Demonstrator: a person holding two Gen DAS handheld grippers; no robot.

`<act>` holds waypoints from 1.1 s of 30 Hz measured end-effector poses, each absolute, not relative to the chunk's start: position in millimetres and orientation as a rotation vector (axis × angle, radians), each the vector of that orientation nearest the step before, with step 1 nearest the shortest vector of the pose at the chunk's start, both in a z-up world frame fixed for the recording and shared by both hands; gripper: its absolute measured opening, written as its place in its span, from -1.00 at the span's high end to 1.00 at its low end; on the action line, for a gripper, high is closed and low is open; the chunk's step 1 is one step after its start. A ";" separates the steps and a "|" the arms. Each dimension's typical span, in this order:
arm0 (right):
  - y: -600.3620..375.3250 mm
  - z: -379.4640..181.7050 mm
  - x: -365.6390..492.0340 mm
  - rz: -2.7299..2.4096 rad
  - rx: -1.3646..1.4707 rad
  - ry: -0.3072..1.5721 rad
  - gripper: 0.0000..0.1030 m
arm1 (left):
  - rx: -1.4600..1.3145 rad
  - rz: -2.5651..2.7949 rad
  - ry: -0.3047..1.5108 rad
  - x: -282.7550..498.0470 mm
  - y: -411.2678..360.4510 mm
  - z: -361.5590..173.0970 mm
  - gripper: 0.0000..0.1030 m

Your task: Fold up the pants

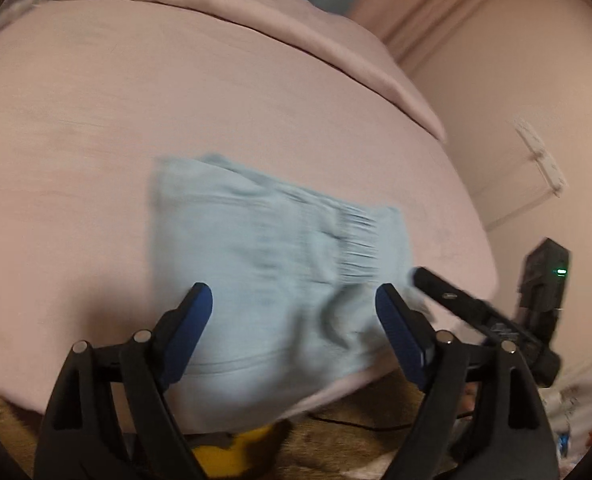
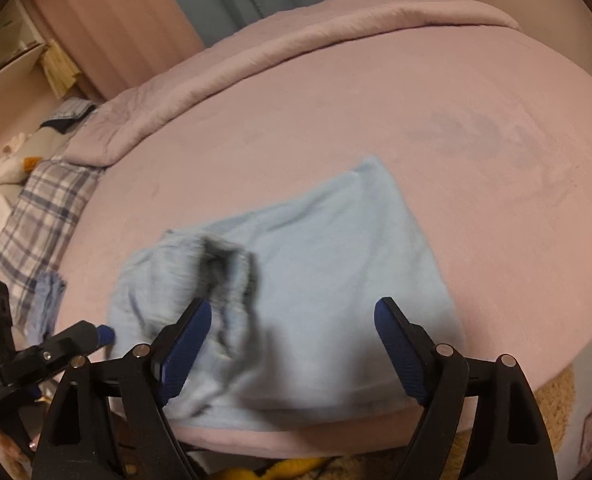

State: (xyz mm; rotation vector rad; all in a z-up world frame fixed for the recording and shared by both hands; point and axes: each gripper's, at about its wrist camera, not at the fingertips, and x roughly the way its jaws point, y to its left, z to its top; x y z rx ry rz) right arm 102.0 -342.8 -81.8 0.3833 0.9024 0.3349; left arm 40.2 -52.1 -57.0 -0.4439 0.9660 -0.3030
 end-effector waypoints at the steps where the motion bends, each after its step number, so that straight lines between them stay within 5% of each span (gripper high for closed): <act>1: -339.7 -79.8 104.0 0.361 0.388 0.904 -0.64 | -0.440 -0.262 0.964 39.6 -45.1 -57.8 -0.62; 3: -330.4 -78.6 108.9 0.416 0.391 0.918 -0.79 | -0.438 -0.196 0.970 39.7 -33.4 -61.5 -0.62; 12: -266.4 -113.9 137.2 0.568 0.357 1.084 -0.78 | -0.445 -0.060 1.001 22.6 4.0 -73.0 -0.62; 13: -261.7 -115.1 135.3 0.567 0.340 1.078 -0.73 | -0.448 -0.059 1.001 18.1 8.6 -71.8 -0.62; 18: -249.7 -102.5 125.7 0.556 0.254 1.030 0.17 | -0.457 -0.057 0.990 14.0 15.6 -67.5 -0.62; 33: -296.8 -26.0 111.8 0.479 0.201 0.746 0.31 | -0.404 -0.098 0.984 28.4 -9.2 -59.7 -0.61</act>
